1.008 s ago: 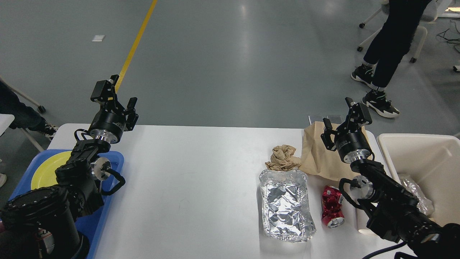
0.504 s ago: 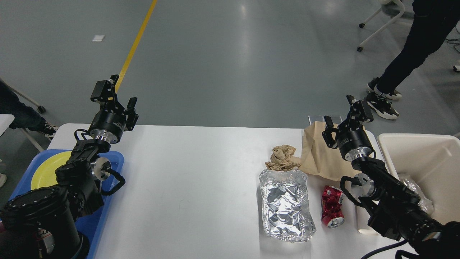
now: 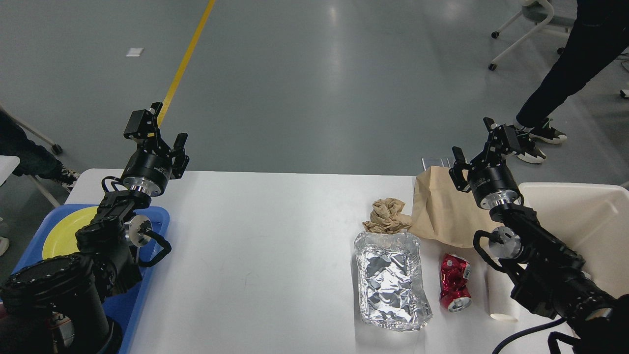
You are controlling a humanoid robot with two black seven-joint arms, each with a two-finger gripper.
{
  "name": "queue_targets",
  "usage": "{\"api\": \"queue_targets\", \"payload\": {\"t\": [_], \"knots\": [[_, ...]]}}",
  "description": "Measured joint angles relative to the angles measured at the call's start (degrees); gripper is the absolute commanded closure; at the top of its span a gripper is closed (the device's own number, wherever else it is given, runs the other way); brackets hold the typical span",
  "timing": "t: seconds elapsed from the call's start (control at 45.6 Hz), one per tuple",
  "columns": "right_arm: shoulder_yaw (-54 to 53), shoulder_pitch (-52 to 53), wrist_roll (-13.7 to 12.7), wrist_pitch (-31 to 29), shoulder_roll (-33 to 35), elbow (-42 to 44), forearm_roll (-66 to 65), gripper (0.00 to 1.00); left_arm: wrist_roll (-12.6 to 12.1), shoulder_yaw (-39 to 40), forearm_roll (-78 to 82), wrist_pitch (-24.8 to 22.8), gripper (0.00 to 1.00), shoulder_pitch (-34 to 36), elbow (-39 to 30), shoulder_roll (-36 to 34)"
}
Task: Tidy desktop
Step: 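Raise the right gripper out of the bin and swing it over the table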
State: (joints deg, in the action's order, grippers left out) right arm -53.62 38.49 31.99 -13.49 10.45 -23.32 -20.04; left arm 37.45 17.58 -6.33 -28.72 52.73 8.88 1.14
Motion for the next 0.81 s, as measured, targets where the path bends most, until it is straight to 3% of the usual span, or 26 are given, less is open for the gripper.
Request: {"api": "queue_targets", "payload": {"t": [0.307, 0.811], "knots": [[0.1, -1.9, 0.1, -0.1, 1.4, 3.7, 0.0, 0.0, 0.0, 0.0, 0.0, 0.0, 0.04, 0.0, 0.0, 0.0], [0.2, 1.6, 0.4, -0.5, 4.5, 2.5, -0.1, 0.0, 0.0, 0.0, 0.0, 0.0, 0.04, 0.0, 0.0, 0.0]]}}
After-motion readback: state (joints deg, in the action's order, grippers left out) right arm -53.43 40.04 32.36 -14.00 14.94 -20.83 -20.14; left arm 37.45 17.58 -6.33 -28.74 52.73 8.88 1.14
